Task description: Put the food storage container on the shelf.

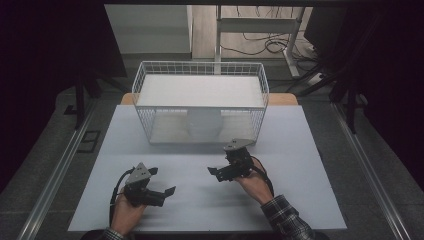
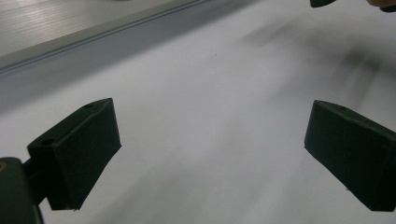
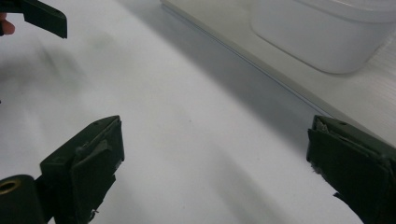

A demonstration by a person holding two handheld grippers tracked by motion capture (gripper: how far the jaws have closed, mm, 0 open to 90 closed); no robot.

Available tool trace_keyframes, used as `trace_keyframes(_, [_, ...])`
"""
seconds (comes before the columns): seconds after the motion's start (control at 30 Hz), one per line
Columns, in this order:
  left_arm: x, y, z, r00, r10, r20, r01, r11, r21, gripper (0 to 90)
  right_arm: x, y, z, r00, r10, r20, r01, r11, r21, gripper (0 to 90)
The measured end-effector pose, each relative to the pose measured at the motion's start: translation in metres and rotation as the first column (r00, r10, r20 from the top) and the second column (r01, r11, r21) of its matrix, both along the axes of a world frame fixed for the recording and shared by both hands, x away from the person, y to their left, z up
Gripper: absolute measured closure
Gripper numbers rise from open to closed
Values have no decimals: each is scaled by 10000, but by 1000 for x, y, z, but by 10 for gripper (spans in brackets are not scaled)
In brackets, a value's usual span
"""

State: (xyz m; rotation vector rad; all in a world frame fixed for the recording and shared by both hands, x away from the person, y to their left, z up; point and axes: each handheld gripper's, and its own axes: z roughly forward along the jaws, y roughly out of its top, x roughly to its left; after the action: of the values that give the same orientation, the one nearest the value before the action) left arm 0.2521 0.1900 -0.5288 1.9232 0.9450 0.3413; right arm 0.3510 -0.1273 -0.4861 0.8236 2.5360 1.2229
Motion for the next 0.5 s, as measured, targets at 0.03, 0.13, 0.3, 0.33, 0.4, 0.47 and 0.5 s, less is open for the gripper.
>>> trace_keyframes(0.03, [0, 0, 0, 10000, 2, -25, -2, 10000, 7, 29, -1, -2, 0, 10000, -29, 14, 29, 10000, 10, 34])
trace_keyframes(0.13, [0, 0, 1, 10000, 29, -93, -28, 10000, 42, 30, -3, -6, 2, 10000, -90, 26, 90, 9999, 86, 26])
trace_keyframes(0.3, [-2, 1, 3, 9999, 86, -130, -85, 9999, 85, 30, -7, -12, 4, 9999, -111, 74, 110, 9998, 134, 18])
trace_keyframes(0.33, [-2, 1, 4, 9999, 87, -142, -86, 9999, 97, 30, -8, -13, 4, 9999, -115, 122, 114, 9999, 101, 16])
trace_keyframes(0.4, [-3, 1, 4, 9999, 97, -133, -95, 9999, 141, 30, -10, -15, 4, 9997, -137, 181, 136, 9999, 78, 14])
trace_keyframes(0.47, [-4, 2, 5, 9999, 103, -131, -100, 9998, 174, 30, -12, -17, 5, 9997, -150, 187, 149, 9999, 69, 10])
trace_keyframes(0.5, [-5, 2, 5, 9999, 103, -122, -101, 9998, 184, 30, -14, -18, 5, 9997, -180, 189, 179, 9998, 62, 8])
